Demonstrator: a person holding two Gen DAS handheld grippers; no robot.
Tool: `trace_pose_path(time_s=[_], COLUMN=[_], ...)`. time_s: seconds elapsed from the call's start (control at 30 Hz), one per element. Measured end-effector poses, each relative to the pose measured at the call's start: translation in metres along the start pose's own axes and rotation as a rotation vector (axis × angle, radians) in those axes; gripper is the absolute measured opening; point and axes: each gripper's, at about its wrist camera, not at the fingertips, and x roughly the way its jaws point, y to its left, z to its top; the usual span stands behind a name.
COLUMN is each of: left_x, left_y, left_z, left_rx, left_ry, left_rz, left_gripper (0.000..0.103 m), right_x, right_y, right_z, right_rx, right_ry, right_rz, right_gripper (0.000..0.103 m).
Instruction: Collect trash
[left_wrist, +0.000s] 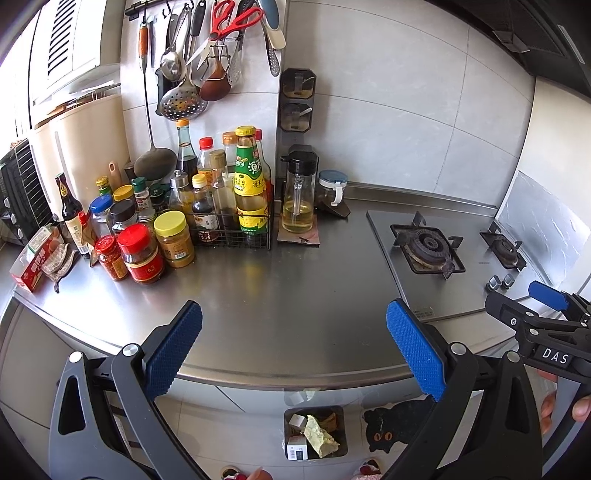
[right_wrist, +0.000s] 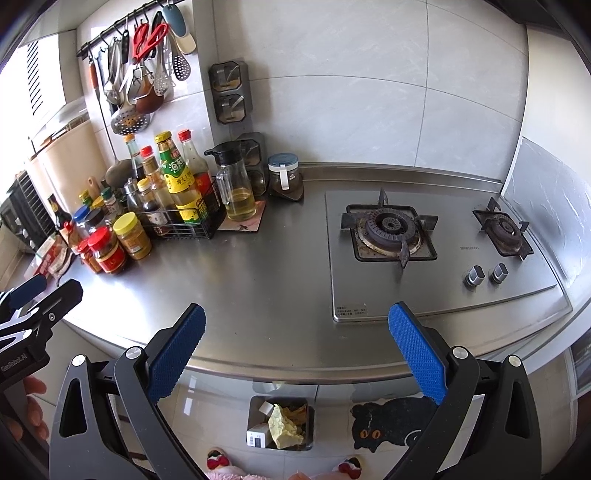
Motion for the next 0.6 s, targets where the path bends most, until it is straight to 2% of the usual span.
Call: trace_pose_path(time_s=[0.6], left_x=[-0.0018], left_y=[-0.0026], left_z=[-0.0012], left_rx=[-0.004], left_ry=[0.001], left_rz=[0.005], left_gripper=[0.095], right_x=[-0.0031], right_y=[-0.0017], right_z=[-0.0009], right_rx=[-0.013], right_ry=[0.003], right_rz=[0.001], right_gripper=[0.1])
